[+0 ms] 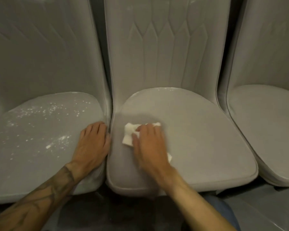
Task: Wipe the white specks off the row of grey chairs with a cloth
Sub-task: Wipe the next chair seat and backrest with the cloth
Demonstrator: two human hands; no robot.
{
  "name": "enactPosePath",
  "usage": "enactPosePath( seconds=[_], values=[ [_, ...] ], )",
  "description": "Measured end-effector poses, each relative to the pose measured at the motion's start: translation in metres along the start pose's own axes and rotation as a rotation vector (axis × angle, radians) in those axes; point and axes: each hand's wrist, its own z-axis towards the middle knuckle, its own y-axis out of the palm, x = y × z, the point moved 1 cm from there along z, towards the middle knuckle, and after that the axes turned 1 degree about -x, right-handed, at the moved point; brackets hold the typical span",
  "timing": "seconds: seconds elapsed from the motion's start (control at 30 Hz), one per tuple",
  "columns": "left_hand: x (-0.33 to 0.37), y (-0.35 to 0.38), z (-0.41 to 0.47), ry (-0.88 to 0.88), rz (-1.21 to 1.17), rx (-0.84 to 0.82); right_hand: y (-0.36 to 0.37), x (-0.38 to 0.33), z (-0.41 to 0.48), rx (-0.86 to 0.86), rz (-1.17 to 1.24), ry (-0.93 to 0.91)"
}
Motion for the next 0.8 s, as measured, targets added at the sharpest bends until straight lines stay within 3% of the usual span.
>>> enactPosePath(
  seconds=[0.1,0.2,0.4,0.5,0.63,0.8],
  values=[
    [0.009,-0.003,0.012,0.006,0.001,-0.003,0.003,0.053,0.036,-0.129,-0.181,0.149],
    [0.017,-0.005,0.028,0.007,-0.011,-0.043,0.004,0.096,0.066,-0.177,-0.238,0.163],
    [0.017,0.002,0.057,0.024,-0.013,-0.060,-0.009,0.187,0.137,-0.097,-0.322,0.395],
    [0.010,0.005,0.065,0.058,-0.002,-0.026,-0.009,0.189,0.156,-0.031,-0.259,0.476],
    [0.005,0.007,0.068,0.069,-0.045,-0.019,0.011,0.182,0.154,-0.080,-0.314,0.278],
    [0.005,0.014,0.070,0.024,-0.093,-0.003,0.026,0.176,0.192,-0.032,-0.220,0.505]
  ],
)
